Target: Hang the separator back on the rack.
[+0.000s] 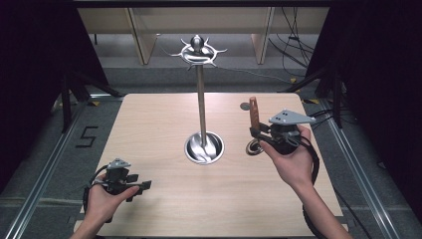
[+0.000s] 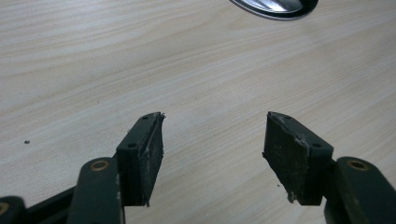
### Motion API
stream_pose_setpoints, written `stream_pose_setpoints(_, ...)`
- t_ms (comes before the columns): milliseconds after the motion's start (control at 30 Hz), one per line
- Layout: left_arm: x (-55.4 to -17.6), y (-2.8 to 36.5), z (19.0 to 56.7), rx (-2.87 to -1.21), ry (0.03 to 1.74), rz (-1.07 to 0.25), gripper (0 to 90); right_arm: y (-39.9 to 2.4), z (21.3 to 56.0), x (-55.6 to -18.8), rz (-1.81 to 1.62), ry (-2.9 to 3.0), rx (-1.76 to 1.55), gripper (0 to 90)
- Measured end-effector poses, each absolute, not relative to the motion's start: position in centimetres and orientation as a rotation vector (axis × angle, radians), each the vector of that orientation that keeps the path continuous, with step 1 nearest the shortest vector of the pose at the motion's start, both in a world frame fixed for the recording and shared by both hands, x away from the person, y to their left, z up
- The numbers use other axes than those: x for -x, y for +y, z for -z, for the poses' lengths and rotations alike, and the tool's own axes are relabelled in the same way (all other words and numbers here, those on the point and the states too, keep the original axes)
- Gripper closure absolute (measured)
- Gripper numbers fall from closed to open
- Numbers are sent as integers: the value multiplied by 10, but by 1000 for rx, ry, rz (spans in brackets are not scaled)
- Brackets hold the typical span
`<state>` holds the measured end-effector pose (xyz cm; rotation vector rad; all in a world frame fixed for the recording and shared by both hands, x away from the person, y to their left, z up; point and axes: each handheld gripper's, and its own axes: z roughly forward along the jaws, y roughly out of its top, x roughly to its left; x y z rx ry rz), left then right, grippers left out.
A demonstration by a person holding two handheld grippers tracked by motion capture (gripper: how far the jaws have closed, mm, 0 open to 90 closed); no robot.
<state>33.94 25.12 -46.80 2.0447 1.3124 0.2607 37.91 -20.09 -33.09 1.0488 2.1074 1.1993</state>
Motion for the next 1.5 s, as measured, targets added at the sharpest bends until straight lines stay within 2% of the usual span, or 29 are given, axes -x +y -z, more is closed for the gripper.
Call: stream_pose_setpoints(1500, -339, 249, 468, -2017, 1315, -262, 371, -192, 309, -395, -1219, 2095, -1022, 696)
